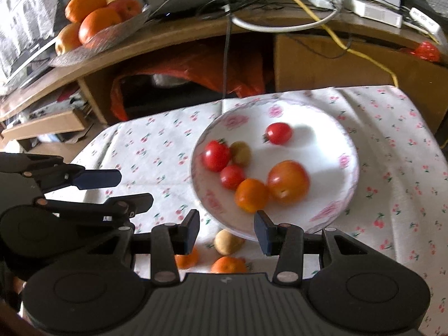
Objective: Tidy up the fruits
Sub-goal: 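Withdraw both tools from the bowl toward the potato and tangerine on the cloth, then grasp a small brown potato with the left tool while the right tool grasps a tangerine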
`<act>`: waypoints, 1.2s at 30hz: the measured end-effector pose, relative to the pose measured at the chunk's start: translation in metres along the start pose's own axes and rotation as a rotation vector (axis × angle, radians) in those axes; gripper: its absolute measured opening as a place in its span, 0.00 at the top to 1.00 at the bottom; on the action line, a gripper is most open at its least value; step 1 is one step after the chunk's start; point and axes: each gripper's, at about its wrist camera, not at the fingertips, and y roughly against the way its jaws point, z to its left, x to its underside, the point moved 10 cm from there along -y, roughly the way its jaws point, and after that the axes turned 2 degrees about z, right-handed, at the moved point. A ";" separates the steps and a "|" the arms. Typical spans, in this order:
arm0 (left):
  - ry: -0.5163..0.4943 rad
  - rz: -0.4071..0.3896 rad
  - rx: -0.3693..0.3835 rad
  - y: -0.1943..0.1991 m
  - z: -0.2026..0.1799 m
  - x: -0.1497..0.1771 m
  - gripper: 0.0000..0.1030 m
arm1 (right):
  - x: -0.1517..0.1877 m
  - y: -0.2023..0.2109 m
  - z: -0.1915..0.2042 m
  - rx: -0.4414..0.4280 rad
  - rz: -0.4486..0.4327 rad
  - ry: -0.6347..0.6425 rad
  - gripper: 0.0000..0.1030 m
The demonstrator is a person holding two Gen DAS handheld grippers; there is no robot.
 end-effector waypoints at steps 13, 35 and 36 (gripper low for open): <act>0.068 0.071 0.068 -0.005 0.008 0.034 0.46 | 0.018 -0.003 0.028 -0.012 0.037 0.087 0.59; 0.100 0.133 0.088 -0.016 0.011 0.047 0.62 | 0.031 0.002 0.003 -0.001 0.076 -0.013 0.56; 0.102 0.135 0.091 -0.016 0.011 0.047 0.60 | 0.032 0.002 0.001 0.001 0.078 -0.020 0.56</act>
